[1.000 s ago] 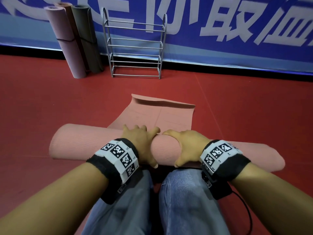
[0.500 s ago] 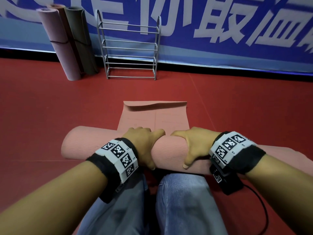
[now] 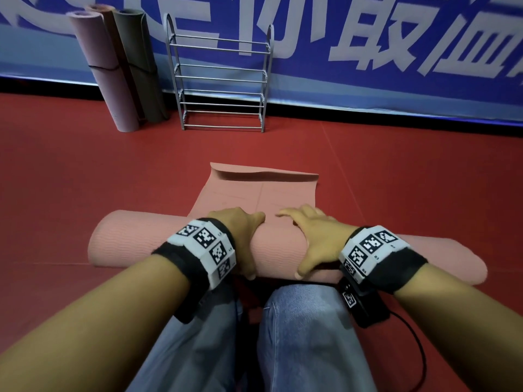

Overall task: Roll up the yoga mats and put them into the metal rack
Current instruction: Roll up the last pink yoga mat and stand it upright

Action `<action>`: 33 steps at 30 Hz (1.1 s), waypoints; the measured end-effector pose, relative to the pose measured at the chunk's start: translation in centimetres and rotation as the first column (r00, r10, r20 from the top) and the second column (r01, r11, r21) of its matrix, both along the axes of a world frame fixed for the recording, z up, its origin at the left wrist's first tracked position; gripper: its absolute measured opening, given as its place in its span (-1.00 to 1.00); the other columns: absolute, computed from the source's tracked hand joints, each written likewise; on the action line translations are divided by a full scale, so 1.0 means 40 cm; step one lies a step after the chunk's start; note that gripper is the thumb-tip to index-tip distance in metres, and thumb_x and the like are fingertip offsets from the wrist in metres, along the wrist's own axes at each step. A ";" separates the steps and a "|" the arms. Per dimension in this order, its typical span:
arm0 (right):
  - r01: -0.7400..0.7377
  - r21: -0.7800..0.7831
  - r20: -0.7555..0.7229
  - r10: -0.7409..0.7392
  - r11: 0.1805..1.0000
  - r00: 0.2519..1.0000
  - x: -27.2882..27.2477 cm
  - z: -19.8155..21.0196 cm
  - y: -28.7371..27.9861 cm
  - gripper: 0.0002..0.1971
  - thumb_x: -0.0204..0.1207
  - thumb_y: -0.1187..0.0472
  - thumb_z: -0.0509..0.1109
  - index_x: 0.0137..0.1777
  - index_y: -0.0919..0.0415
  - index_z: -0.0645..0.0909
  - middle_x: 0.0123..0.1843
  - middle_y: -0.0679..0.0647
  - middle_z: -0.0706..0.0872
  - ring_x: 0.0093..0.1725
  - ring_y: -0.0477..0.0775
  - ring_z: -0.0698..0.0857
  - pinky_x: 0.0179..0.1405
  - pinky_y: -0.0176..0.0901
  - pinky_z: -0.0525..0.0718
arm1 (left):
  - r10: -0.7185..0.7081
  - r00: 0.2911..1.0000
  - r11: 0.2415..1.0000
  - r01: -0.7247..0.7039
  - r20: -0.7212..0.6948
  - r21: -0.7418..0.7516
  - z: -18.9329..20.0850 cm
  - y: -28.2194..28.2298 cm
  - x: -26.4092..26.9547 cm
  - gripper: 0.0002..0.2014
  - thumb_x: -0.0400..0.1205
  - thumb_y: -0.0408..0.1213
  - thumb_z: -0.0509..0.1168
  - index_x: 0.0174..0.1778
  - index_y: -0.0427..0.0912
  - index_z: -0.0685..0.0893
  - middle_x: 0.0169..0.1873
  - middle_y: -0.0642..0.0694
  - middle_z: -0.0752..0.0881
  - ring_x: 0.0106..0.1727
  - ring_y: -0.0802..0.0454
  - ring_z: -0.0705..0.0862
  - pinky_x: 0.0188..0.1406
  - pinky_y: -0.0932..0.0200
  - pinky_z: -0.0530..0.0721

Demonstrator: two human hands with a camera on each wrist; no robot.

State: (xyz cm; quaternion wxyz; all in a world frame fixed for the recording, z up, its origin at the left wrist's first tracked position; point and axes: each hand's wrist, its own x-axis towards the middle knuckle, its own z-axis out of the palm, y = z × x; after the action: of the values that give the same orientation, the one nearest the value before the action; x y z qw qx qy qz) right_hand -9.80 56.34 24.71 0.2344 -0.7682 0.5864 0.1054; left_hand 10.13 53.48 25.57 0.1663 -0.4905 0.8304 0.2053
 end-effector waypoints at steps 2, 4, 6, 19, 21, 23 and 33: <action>-0.048 -0.111 -0.028 0.046 0.993 0.999 0.009 0.002 0.017 0.27 0.00 -0.23 0.72 0.64 -0.22 -0.03 0.35 0.02 0.36 0.36 0.08 0.41 0.35 0.12 0.51 | 0.040 0.998 0.997 -0.037 -0.056 0.063 -0.002 -0.028 0.007 -0.24 0.00 0.06 0.71 0.04 0.14 0.46 -0.19 0.10 0.68 -0.14 0.07 0.69 -0.04 0.00 0.77; -0.099 -0.153 -0.114 0.082 0.983 0.990 0.024 -0.013 0.031 0.33 -0.03 -0.29 0.70 0.66 -0.17 -0.08 0.35 0.04 0.43 0.30 0.11 0.50 0.33 0.09 0.53 | 0.056 0.996 0.995 -0.050 -0.067 0.087 -0.009 -0.041 0.010 -0.23 -0.02 0.07 0.71 0.05 0.13 0.49 -0.20 0.11 0.70 -0.17 0.13 0.69 -0.07 0.07 0.76; -0.102 -0.158 -0.183 0.072 0.982 0.981 0.033 -0.039 0.036 0.37 -0.04 -0.28 0.71 0.66 -0.14 -0.12 0.37 0.07 0.47 0.29 0.14 0.55 0.32 0.12 0.54 | 0.028 0.999 0.996 -0.024 -0.040 0.083 -0.020 -0.038 0.001 -0.21 0.01 0.14 0.67 0.10 0.13 0.47 -0.13 0.09 0.71 -0.15 0.11 0.69 -0.03 0.07 0.75; 0.011 -0.042 -0.072 -0.014 0.999 0.997 0.038 -0.066 -0.018 0.26 -0.03 -0.20 0.72 0.61 -0.24 -0.02 0.29 0.04 0.57 0.20 0.13 0.61 0.23 0.07 0.62 | -0.016 0.972 0.971 0.071 0.233 -0.229 -0.070 0.020 0.019 0.22 0.16 0.24 0.61 0.62 0.20 -0.02 0.43 -0.17 0.44 0.44 -0.24 0.42 0.41 -0.45 0.27; 0.016 -0.068 -0.063 -0.020 0.998 0.998 0.036 -0.068 -0.013 0.23 -0.05 -0.24 0.70 0.58 -0.28 0.02 0.26 0.01 0.61 0.17 0.11 0.63 0.17 0.01 0.63 | -0.009 0.976 0.968 0.064 0.218 -0.243 -0.069 0.019 0.013 0.11 0.23 0.18 0.59 0.59 0.21 0.05 0.37 -0.15 0.49 0.39 -0.25 0.46 0.39 -0.45 0.29; 0.012 -0.077 -0.062 -0.016 0.997 0.998 0.032 -0.059 -0.012 0.15 -0.01 -0.19 0.70 0.56 -0.28 0.09 0.18 0.00 0.66 0.10 0.11 0.66 0.10 -0.02 0.67 | -0.004 0.982 0.966 0.053 0.189 -0.254 -0.064 0.023 0.012 -0.01 0.27 0.12 0.57 0.54 0.20 0.14 0.31 -0.13 0.54 0.33 -0.25 0.50 0.36 -0.41 0.32; -0.049 0.036 -0.021 0.050 0.998 0.999 0.022 0.071 -0.005 -0.14 0.08 -0.07 0.75 0.39 -0.22 0.42 0.00 -0.13 0.69 0.01 0.01 0.68 0.07 -0.09 0.68 | -0.067 0.997 0.969 0.072 0.032 -0.236 0.038 0.038 0.040 -0.29 0.20 0.15 0.53 0.22 0.26 0.37 -0.10 0.10 0.67 -0.02 -0.02 0.68 0.03 0.01 0.60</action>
State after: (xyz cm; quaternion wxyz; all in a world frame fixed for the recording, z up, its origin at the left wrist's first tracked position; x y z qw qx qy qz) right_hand -8.90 56.15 27.55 0.2388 -0.7769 0.5679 0.1297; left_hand 11.72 54.99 27.10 0.1234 -0.4797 0.8637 0.0932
